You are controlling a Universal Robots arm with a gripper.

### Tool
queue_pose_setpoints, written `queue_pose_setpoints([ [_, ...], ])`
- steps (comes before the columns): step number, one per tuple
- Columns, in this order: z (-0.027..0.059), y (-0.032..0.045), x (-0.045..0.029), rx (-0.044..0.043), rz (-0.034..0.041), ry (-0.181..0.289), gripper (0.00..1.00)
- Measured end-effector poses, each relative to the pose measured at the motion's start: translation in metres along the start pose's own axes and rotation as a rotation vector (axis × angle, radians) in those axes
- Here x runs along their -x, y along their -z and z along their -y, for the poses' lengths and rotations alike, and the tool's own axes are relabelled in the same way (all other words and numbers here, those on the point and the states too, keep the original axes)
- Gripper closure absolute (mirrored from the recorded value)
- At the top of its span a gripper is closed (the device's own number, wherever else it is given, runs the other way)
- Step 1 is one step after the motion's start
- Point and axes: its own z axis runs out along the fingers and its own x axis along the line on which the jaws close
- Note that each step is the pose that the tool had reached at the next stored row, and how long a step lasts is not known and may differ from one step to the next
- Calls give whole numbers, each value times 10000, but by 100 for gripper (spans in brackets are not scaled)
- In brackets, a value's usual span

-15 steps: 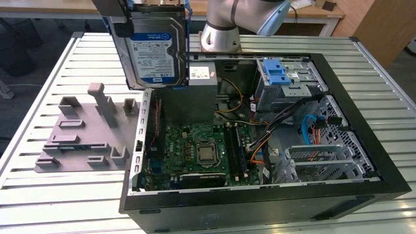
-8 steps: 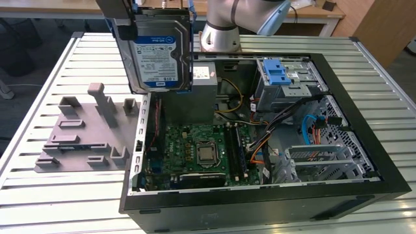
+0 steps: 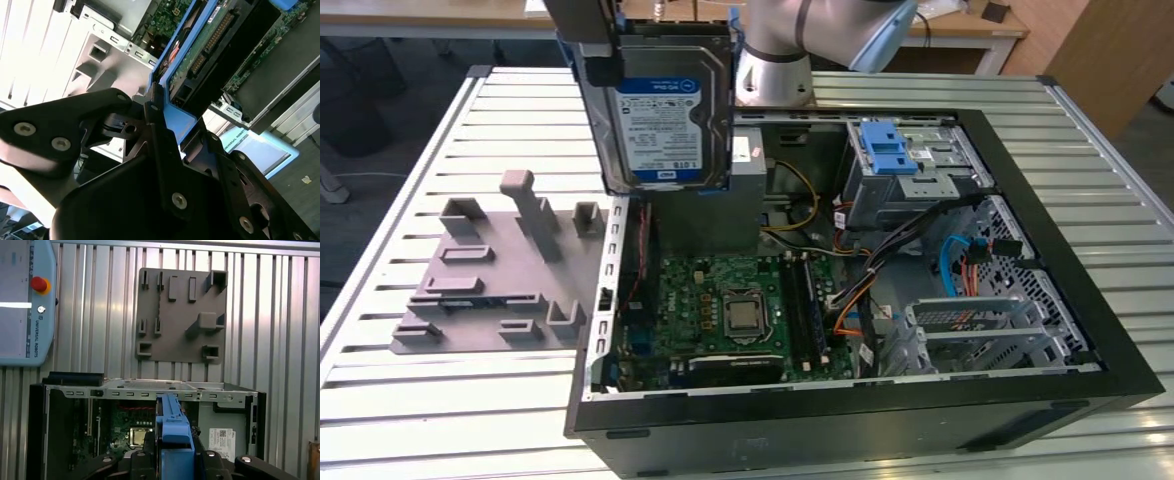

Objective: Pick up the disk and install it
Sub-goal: 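Pick up the disk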

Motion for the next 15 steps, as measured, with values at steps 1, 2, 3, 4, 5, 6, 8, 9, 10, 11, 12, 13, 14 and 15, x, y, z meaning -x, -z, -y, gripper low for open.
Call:
queue_pose_setpoints([
  [1,25,-1,-1,0,1,-4,64],
  [2,48,-1,-1,0,-1,-8,64],
  [3,71,-1,-2,0,0,-13,64],
  [4,91,-1,-2,0,0,-21,64],
  [5,111,-1,-2,-1,0,-30,64],
  [6,131,-1,-3,-1,1,-39,64],
  [8,182,-2,-4,-1,1,-45,64],
  [9,211,-1,-5,-1,1,-46,64],
  [10,238,-1,-5,-1,0,-48,64],
  [11,263,0,-6,-1,0,-51,64],
  [12,288,0,-7,-1,1,-54,64],
  [13,310,0,-7,-1,1,-57,64],
  [14,329,0,-8,-2,1,-60,64],
  [15,344,1,-10,-2,0,-66,64],
])
